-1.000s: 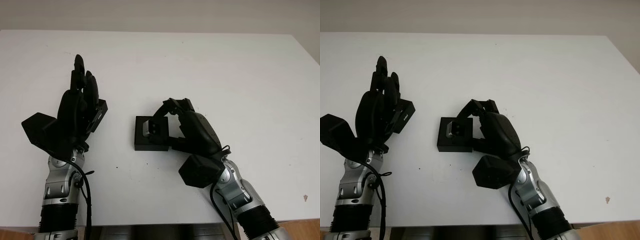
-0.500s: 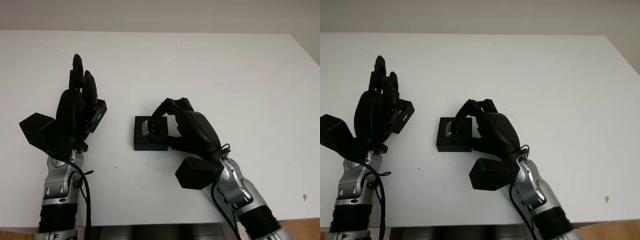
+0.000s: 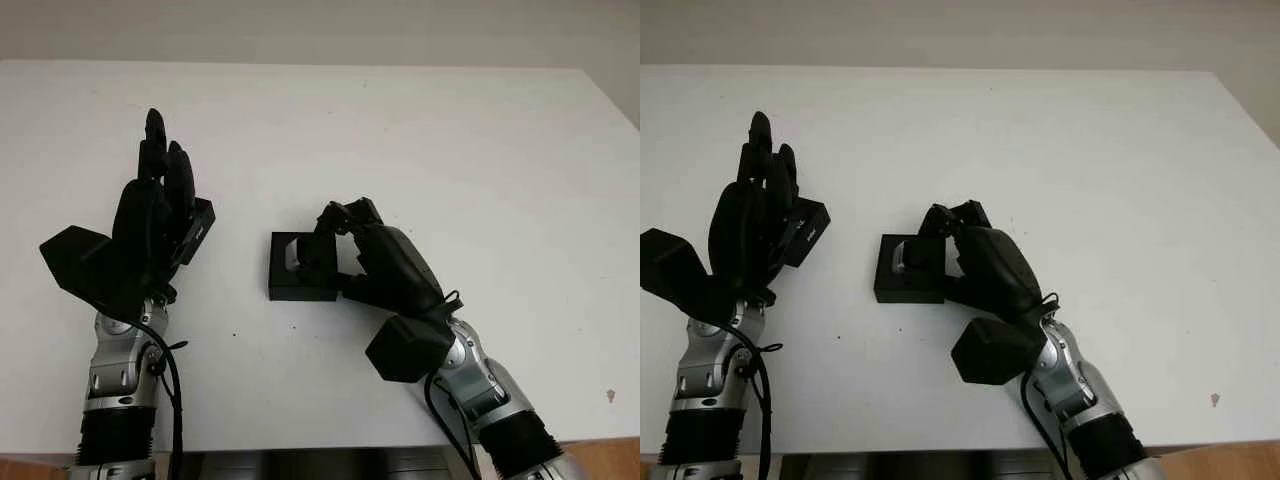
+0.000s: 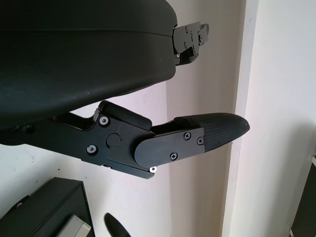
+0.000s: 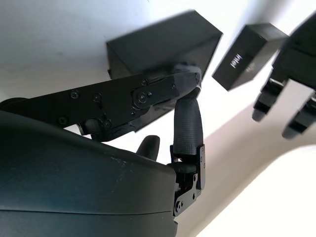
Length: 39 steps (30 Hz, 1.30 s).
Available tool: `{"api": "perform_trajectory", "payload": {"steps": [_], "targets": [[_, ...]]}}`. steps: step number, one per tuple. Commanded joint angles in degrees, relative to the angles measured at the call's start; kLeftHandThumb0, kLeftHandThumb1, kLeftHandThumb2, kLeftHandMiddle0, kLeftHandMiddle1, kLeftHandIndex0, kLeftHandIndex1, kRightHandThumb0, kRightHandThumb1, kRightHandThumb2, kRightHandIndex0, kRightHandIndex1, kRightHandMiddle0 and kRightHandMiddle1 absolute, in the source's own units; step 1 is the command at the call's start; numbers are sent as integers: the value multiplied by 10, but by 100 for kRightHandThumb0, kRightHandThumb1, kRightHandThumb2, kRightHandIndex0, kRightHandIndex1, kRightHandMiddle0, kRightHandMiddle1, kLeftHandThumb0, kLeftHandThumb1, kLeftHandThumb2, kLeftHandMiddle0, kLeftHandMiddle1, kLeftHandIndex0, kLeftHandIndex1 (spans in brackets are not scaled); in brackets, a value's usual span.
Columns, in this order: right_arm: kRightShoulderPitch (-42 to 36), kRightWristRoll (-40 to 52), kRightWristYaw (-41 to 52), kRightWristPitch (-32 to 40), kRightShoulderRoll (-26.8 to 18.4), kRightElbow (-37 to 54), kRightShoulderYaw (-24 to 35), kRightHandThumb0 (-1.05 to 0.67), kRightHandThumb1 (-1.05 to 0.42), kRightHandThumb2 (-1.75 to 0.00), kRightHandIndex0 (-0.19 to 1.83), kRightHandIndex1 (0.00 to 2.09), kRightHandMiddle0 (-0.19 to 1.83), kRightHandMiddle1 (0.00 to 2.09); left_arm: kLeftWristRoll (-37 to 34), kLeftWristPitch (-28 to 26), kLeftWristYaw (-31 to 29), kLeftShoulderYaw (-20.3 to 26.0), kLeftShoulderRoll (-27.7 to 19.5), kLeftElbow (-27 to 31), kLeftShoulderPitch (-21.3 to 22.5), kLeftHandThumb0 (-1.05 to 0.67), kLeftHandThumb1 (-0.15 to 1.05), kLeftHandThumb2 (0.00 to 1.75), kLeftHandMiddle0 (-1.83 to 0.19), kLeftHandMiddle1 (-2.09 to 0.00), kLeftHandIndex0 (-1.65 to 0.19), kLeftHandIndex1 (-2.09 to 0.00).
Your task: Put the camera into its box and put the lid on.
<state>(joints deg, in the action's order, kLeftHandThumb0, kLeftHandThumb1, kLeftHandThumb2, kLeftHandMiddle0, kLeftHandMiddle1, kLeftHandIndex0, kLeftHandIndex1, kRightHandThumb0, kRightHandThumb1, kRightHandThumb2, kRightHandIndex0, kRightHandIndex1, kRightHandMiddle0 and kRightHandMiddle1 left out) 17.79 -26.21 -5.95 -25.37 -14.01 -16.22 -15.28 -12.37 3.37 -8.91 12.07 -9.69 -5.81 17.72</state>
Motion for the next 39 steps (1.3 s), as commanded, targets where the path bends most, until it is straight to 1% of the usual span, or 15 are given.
{"api": "perform_trajectory", "payload": {"steps": [1,6,10,14,17,18,20,21,24,26,28,33,37,38,39], "targets": [[9,6,-6,-15,4,-10,6,-37,-105,-6,-19,140,18,194,5,1,2,-4,0,11,-3,-74,105,62,19,0,19,0],[13,17,-3,-21,8,-15,12,-38,-105,-9,-19,139,14,195,4,4,-1,-5,-1,9,-3,-75,105,62,19,0,19,0],[12,8,4,0,4,-1,14,-41,-103,-6,-19,127,12,188,2,6,-2,-4,-1,7,-2,-74,105,62,19,0,19,0],[5,-14,11,24,-3,26,14,-55,-95,-5,-19,96,-4,159,5,6,2,-4,1,8,-3,-74,105,62,19,0,19,0],[-1,-29,9,31,-6,39,13,-59,-92,-5,-19,81,-15,142,5,5,1,-6,0,8,-3,-74,105,62,19,0,19,0],[-2,-31,13,36,-7,44,12,-61,-91,-5,-19,72,-17,128,5,5,2,-6,0,8,-2,-74,105,62,19,0,19,0],[-5,-31,24,45,-8,54,11,-63,-89,-5,-19,60,-19,110,3,5,2,-4,1,8,-2,-74,105,62,19,0,19,0],[-6,-30,31,51,-9,60,10,-64,-88,-5,-19,51,-19,95,2,5,1,-4,1,7,-2,-74,105,61,19,0,19,0],[-10,-30,61,68,-19,78,8,-70,-88,-5,-19,34,-16,60,1,5,-1,-3,0,7,-2,-74,105,62,19,0,19,0],[-12,-26,80,79,-23,88,9,-73,-88,-5,-17,26,-12,44,1,4,-2,-3,-1,7,-3,-74,105,62,19,0,19,0],[-14,-19,94,84,-25,95,11,-76,-88,-5,-16,21,-10,34,3,3,-1,-4,-1,8,-3,-74,105,62,19,0,19,0],[-15,-10,109,90,-27,100,15,-77,-87,-5,-13,16,-5,24,6,2,2,-5,-1,5,0,-75,105,63,19,0,19,0],[-15,-20,83,89,-15,86,14,-74,-88,-5,-8,17,10,31,6,3,3,-5,0,6,0,-75,105,63,19,0,19,0],[-16,-26,68,88,-10,79,12,-69,-87,-5,-3,18,8,58,5,3,2,-5,0,5,0,-75,105,63,19,0,19,0],[-15,-31,55,88,-4,71,10,-66,-87,-5,-1,19,3,79,4,3,1,-5,-1,6,-1,-74,105,63,19,0,19,0]]}}
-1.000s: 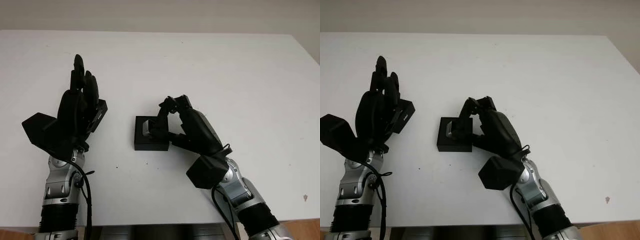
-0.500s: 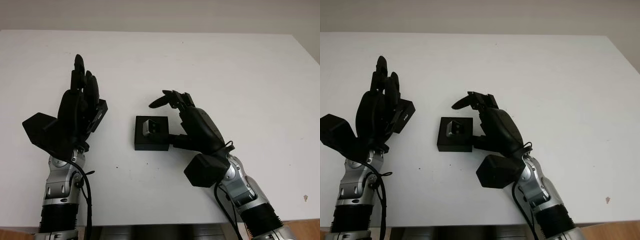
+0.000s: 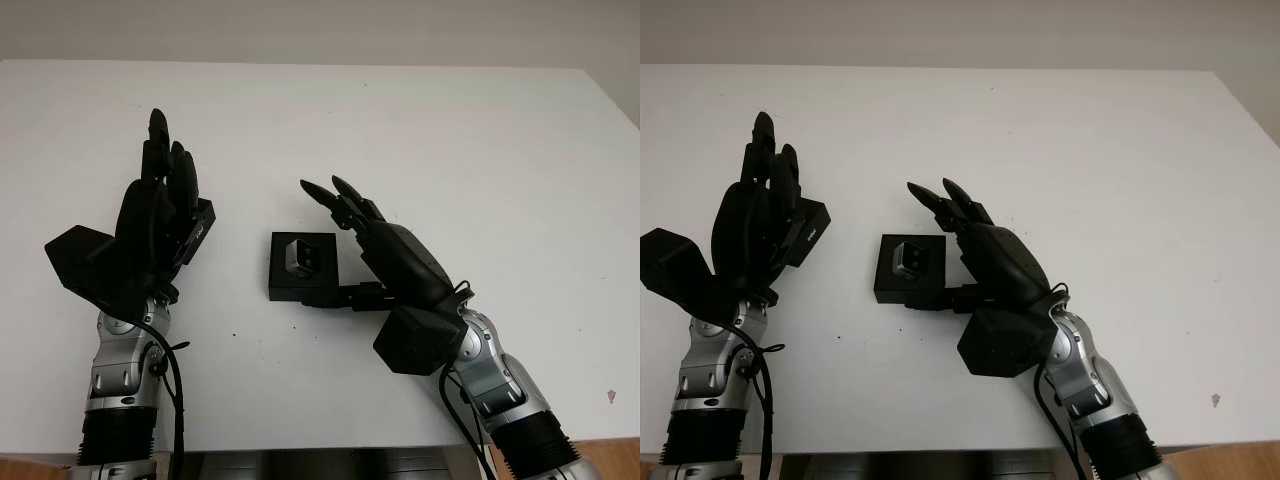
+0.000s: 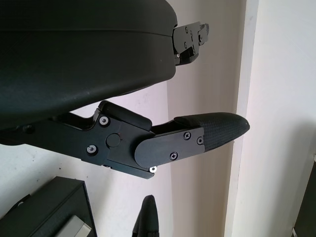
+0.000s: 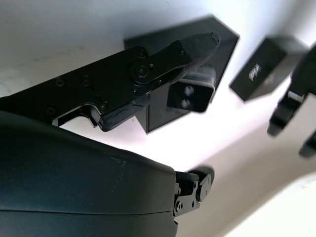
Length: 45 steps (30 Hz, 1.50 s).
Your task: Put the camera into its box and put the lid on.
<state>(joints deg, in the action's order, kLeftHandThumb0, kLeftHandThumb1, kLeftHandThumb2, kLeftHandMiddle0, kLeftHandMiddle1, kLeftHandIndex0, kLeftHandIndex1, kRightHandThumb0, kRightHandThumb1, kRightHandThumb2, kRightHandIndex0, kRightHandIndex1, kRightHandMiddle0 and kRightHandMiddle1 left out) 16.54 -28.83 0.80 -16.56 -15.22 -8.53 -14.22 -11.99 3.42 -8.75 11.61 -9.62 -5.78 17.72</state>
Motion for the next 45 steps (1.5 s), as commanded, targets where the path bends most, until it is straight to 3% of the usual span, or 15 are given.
{"api": "perform_trajectory", "payload": {"steps": [1,5,11,14,17,20,45], "targets": [[-2,-10,-25,-2,11,-15,-3,-63,-87,-5,1,19,1,94,1,3,-2,-1,-2,5,-1,-74,105,63,19,0,19,0],[4,-17,-58,-7,24,-46,-8,-55,-90,-6,7,24,3,125,2,2,-3,-1,-3,5,0,-74,105,63,19,0,19,0],[16,-7,-79,-20,35,-78,-9,-50,-93,-6,9,35,6,145,1,3,-3,1,-3,4,-1,-74,105,63,19,0,19,0],[19,-2,-81,-22,36,-83,-9,-49,-93,-5,-5,63,6,150,2,4,-1,0,-1,3,0,-74,105,63,19,0,19,0],[19,0,-80,-23,35,-84,-8,-50,-93,-5,-13,79,4,151,2,4,0,-1,-1,2,2,-74,105,62,19,0,19,0],[19,0,-78,-19,34,-82,-9,-50,-94,-5,-15,82,3,151,1,4,0,0,-1,0,3,-75,105,62,19,0,19,0],[14,-16,-54,-13,14,-65,-12,-48,-91,-5,-16,87,6,142,-3,4,2,3,1,7,1,-75,105,63,19,0,19,0]]}}
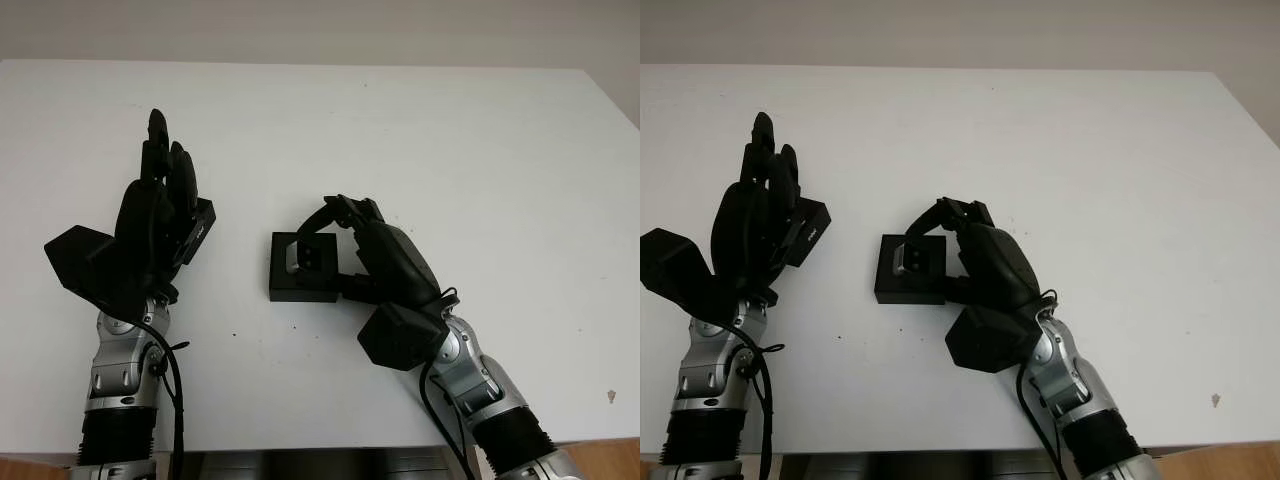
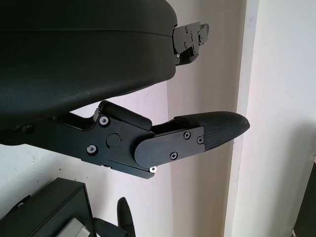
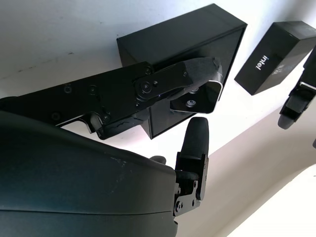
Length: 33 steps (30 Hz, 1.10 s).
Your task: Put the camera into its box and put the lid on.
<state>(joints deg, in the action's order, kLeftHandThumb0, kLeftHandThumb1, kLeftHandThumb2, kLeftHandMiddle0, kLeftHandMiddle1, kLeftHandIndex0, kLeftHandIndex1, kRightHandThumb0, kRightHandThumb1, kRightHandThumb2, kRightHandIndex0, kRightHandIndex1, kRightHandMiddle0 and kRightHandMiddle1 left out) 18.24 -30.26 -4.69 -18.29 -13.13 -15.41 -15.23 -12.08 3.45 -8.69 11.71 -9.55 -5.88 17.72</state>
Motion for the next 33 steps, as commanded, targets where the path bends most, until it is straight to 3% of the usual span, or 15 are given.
{"api": "perform_trajectory", "payload": {"steps": [1,25,33], "targets": [[-3,-1,1,2,-6,2,-1,-47,-91,-5,-16,87,7,142,-2,4,1,2,1,8,0,-75,105,63,19,0,19,0],[8,-39,-25,-14,-15,-38,-17,-36,-102,-7,-11,99,20,154,-1,12,-1,1,3,9,-4,-74,105,61,19,0,19,-1],[16,-48,-51,-53,-24,-62,-27,-35,-102,-5,-18,120,25,169,-2,10,-1,0,3,12,-6,-73,105,62,19,0,19,-1]]}}
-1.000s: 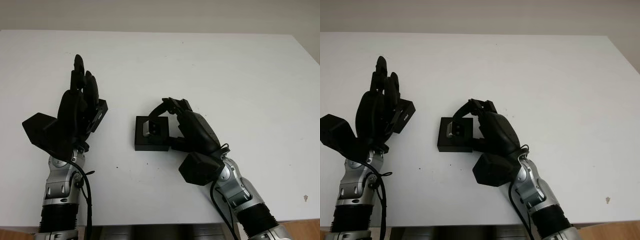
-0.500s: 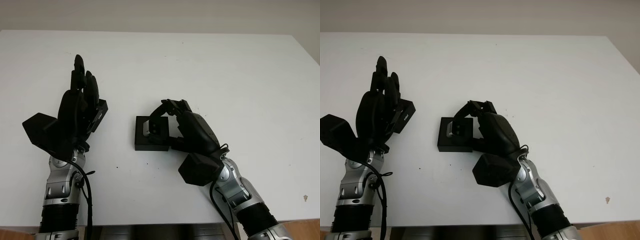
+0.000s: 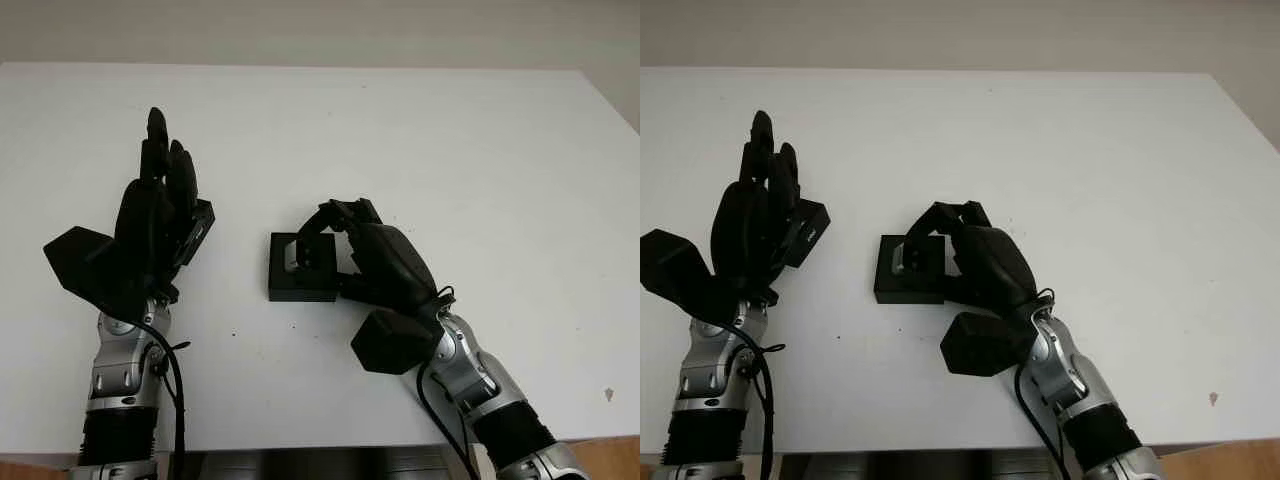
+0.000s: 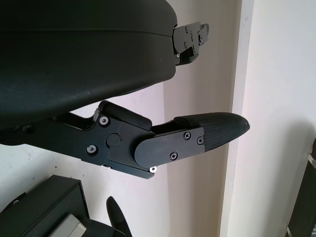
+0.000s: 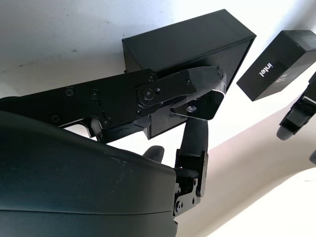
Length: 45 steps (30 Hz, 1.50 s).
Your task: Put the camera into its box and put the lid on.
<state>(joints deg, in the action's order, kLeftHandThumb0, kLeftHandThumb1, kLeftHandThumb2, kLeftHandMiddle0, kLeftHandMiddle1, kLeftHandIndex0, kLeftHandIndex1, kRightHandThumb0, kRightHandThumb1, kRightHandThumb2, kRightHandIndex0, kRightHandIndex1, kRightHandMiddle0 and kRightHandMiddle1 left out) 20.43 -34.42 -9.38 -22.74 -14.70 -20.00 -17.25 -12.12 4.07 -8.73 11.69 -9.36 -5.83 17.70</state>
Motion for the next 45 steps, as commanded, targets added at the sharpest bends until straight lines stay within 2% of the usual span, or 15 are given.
{"api": "perform_trajectory", "payload": {"steps": [1,15,27,33,41,45], "targets": [[-5,-1,-8,-18,-7,-20,-5,-35,-102,-5,-18,122,25,171,0,6,-1,-1,0,11,-5,-73,105,62,19,0,19,-1],[8,77,-23,-101,14,-45,23,-36,-105,-7,-19,132,12,189,1,0,5,-3,4,11,-2,-72,105,63,19,-1,19,0],[15,106,-18,-103,32,-49,42,-37,-105,-8,-19,132,6,190,7,-1,2,-9,2,10,0,-76,105,62,19,0,19,0],[13,139,41,-51,31,-19,51,-37,-105,-10,-19,122,5,189,7,2,-3,-10,0,5,3,-77,105,63,19,0,19,0],[25,196,167,67,6,64,72,-38,-104,-7,-14,111,16,185,8,0,2,-11,5,7,1,-77,105,64,19,0,19,0],[38,230,239,149,-8,109,82,-40,-102,-5,-6,97,23,176,5,2,0,-10,5,3,2,-77,105,63,19,0,19,0]]}}
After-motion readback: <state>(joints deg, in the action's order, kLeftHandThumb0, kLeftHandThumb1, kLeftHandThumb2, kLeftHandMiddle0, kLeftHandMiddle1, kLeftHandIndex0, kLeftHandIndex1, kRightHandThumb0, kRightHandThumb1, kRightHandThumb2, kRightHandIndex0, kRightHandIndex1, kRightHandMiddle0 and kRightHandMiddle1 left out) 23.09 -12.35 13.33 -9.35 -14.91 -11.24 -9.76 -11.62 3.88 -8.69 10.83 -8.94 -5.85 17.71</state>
